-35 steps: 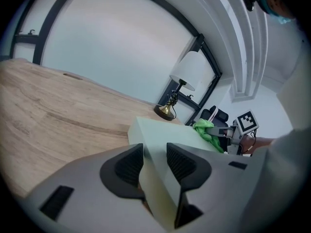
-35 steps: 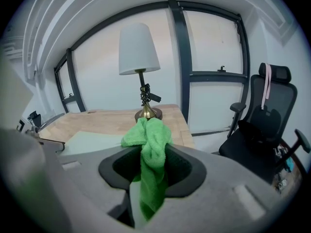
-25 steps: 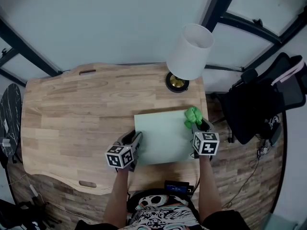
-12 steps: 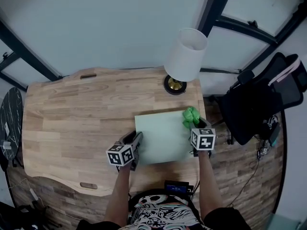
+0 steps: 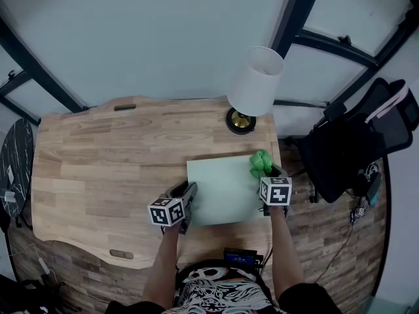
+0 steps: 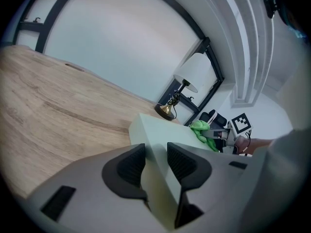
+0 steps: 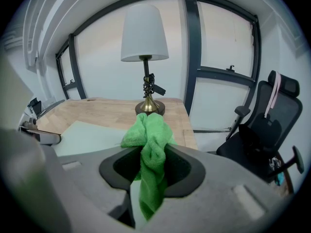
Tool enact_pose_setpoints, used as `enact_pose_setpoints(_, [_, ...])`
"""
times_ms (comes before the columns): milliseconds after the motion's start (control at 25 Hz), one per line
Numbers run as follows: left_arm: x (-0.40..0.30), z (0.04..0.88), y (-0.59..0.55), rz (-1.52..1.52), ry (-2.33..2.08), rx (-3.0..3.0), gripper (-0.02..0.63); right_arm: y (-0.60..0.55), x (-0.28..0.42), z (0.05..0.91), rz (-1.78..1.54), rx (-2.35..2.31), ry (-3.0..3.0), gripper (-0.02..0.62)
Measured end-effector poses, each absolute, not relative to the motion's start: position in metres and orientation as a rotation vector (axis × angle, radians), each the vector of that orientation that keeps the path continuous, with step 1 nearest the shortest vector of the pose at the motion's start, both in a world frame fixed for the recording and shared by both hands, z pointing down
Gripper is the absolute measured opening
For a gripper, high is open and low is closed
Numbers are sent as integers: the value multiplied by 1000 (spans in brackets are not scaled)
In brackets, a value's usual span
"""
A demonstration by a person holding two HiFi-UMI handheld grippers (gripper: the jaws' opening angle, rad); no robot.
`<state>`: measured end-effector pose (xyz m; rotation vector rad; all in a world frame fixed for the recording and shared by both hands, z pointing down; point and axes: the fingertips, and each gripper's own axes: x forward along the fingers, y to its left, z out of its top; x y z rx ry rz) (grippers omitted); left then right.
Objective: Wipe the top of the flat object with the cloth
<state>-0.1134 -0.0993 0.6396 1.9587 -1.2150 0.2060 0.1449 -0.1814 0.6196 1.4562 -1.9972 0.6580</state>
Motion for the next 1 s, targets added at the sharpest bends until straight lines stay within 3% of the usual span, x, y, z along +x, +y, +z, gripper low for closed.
enact_pose_setpoints(1000, [-114,640,-99,181,-1220,1958,143,-182,135,620,662,1437,-1988,121])
